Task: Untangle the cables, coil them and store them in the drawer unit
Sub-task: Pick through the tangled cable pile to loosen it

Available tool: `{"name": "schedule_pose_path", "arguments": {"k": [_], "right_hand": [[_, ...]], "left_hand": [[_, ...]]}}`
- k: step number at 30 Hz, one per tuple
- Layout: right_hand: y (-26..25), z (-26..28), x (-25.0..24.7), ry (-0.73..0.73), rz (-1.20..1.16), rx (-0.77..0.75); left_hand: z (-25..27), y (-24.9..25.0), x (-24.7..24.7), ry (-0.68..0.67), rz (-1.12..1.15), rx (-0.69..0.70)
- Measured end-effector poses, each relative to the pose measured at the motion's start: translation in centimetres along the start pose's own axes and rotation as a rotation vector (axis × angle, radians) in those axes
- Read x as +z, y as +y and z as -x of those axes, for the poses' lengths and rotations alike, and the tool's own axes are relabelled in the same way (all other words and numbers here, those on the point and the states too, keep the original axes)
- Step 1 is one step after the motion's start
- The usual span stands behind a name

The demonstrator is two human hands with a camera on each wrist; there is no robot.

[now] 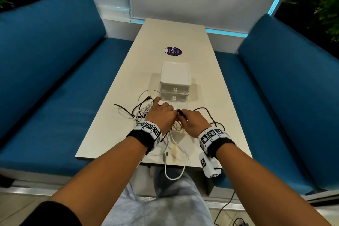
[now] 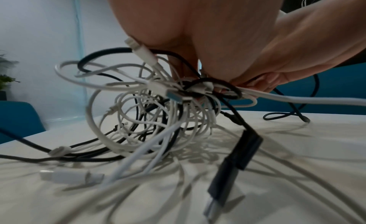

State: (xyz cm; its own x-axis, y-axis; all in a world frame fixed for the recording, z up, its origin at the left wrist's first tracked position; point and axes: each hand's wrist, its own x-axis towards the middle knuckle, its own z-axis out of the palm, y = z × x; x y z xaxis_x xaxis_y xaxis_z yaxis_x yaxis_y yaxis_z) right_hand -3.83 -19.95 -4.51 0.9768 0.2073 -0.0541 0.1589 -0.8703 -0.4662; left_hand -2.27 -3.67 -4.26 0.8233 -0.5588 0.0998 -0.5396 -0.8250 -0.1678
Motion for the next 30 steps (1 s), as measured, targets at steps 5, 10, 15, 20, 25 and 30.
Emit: {"name": "schedule_pose_path", "arguments": {"k": [5, 10, 15, 20, 25, 30], "right_hand": [[0.5, -0.2, -1.3, -0.059, 0.073, 0.009], [1.2, -0.2, -2.8, -0.019, 0.069, 0.064], [2.6, 0.2, -4.5, 0.022, 0.063, 0.154], [4.7, 0.8, -5.1, 0.079, -0.015, 0.283], [5.5, 0.8, -4.7, 0.099, 0.005, 0.317], [3.7, 0.5, -3.4, 0.146, 0.139, 0.294]], "left_hand": [[0.4, -1.5, 0.6, 0.028, 0.021, -0.029], [0.2, -2.4, 0.4, 0.031, 0.02, -0.046], [0.4, -2.7, 0.4, 0.001, 0.047, -0.091], [0.4, -2.9, 0.4, 0.02, 0.098, -0.101], [0.4, -2.7, 0.5, 0.029, 0.108, -0.094], [-0.4, -1.2, -0.6, 0.056, 0.052, -0.02]]}}
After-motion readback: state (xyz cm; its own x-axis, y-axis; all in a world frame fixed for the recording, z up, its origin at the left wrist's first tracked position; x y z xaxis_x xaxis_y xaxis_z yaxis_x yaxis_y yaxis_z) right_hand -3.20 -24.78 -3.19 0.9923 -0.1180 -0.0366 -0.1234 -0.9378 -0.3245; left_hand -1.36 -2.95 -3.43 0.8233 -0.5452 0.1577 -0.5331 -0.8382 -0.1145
